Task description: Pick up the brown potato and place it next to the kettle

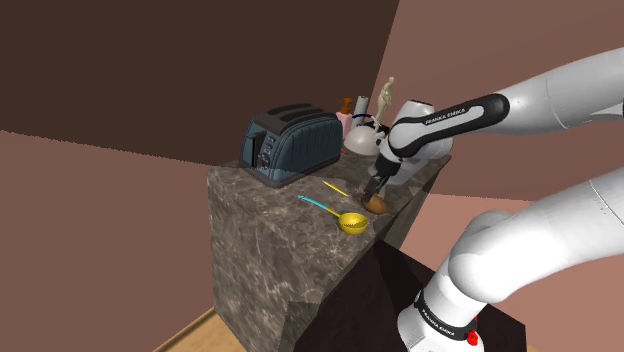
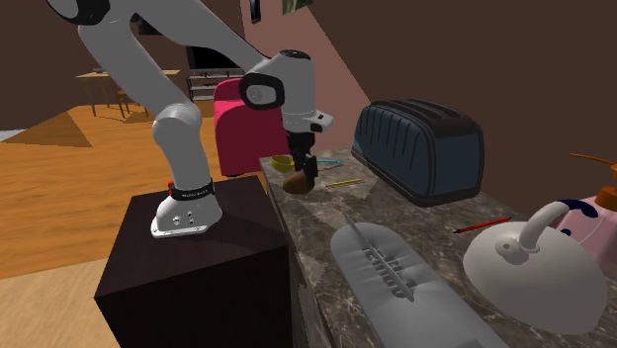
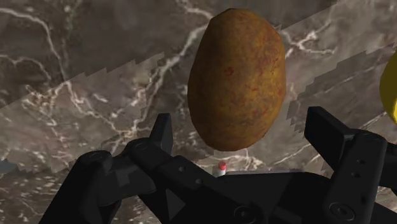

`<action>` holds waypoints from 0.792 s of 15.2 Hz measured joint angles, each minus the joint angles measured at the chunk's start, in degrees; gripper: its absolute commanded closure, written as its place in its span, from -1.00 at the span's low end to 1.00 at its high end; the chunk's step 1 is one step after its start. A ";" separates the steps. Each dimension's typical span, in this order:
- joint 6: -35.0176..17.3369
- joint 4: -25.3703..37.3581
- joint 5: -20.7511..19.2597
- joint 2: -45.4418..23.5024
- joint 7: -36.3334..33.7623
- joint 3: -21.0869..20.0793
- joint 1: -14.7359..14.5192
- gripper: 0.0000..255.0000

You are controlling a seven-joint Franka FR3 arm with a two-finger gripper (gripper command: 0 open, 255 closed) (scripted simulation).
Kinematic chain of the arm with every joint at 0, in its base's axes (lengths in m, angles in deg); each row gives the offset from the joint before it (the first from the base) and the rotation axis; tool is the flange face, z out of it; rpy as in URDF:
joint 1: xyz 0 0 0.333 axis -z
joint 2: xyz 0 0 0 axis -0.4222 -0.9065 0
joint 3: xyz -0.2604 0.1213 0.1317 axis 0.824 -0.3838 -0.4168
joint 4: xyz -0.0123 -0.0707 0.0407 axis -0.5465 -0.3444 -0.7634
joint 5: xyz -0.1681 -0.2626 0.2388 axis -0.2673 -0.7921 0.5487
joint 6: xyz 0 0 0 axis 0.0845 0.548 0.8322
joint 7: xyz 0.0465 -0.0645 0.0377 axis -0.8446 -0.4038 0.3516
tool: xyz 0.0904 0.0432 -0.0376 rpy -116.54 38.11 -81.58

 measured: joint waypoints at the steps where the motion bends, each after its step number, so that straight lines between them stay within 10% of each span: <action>1: -0.91 -0.27 0.18 -0.65 0.10 0.18 -0.25 -1.00; 9: -3.88 -1.09 0.73 -2.80 0.69 0.98 -0.94 -1.00; 10: -3.88 -1.09 0.73 -2.80 0.69 0.98 -0.94 1.00; 12: -3.88 -1.09 0.73 -2.80 0.69 0.98 -0.94 1.00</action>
